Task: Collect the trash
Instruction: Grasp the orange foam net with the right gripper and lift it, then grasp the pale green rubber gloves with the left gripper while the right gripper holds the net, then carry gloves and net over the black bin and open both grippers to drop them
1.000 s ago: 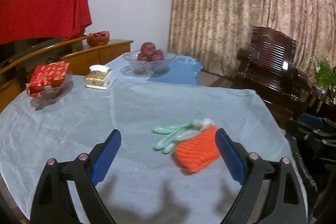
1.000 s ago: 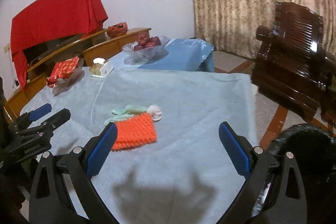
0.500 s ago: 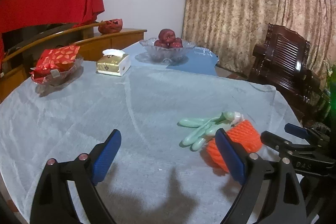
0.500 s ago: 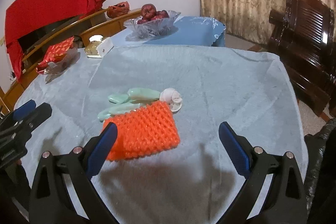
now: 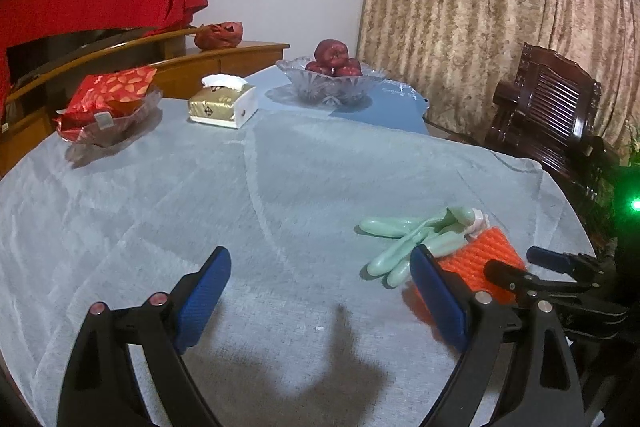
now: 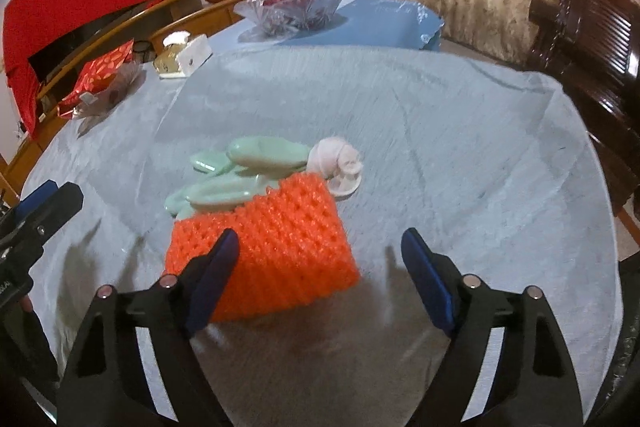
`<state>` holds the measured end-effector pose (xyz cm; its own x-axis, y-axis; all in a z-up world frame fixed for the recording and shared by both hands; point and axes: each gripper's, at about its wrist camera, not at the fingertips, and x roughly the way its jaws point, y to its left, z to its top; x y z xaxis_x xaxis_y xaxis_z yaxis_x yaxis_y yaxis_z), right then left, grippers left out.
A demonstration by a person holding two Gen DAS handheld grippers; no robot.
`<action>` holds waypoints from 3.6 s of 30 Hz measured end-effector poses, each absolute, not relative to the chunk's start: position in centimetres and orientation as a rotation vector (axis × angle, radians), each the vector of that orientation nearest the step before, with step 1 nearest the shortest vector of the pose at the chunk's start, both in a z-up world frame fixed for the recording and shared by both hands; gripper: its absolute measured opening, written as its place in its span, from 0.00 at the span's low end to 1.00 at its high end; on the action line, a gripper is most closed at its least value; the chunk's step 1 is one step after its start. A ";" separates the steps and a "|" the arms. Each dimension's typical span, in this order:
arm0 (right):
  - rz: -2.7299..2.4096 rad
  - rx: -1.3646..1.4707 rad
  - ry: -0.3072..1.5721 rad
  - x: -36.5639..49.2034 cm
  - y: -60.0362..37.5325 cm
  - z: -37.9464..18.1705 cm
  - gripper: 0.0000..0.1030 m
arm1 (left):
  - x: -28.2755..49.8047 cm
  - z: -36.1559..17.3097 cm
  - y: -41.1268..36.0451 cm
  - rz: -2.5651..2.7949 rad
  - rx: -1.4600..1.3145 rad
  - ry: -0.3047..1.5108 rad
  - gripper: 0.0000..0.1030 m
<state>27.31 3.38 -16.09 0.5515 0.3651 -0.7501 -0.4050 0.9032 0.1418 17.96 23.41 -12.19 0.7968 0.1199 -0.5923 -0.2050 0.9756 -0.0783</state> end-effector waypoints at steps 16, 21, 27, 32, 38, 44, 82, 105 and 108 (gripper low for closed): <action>0.575 0.021 0.901 26.1 2.3 -14.9 0.25 | 18.6 -12.3 22.1 0.144 -0.143 0.636 0.87; 0.543 0.052 0.874 25.7 0.1 -13.7 0.24 | 19.3 -12.1 20.9 0.119 -0.134 0.637 0.87; 0.488 0.062 0.844 26.0 -3.2 -12.6 0.25 | 21.1 -12.5 19.1 0.089 -0.118 0.649 0.87; 0.451 0.059 0.837 26.6 -5.1 -12.7 0.25 | 23.2 -13.8 17.9 0.085 -0.115 0.679 0.87; 0.442 0.050 0.833 27.2 -5.8 -13.0 0.25 | 25.9 -15.6 17.4 0.078 -0.121 0.744 0.85; 0.446 0.057 0.837 27.7 -5.9 -13.5 0.25 | 27.5 -17.3 17.4 0.064 -0.132 0.842 0.78; 0.459 0.086 0.796 25.8 -6.7 -11.3 0.25 | 21.2 -10.5 16.8 -0.074 -0.248 0.690 0.09; 0.408 0.090 0.651 18.7 -12.9 -3.8 0.25 | 16.7 -5.0 10.4 -0.177 -0.178 0.601 0.09; 0.389 0.093 0.639 17.7 -14.4 -3.4 0.25 | 16.1 -4.4 9.0 -0.197 -0.163 0.592 0.09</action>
<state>17.66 -14.37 -3.42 0.7331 0.3815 -0.5630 -0.3249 0.9237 0.2029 16.08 8.97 -4.39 0.8122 -0.2305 -0.5359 0.1376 0.9684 -0.2081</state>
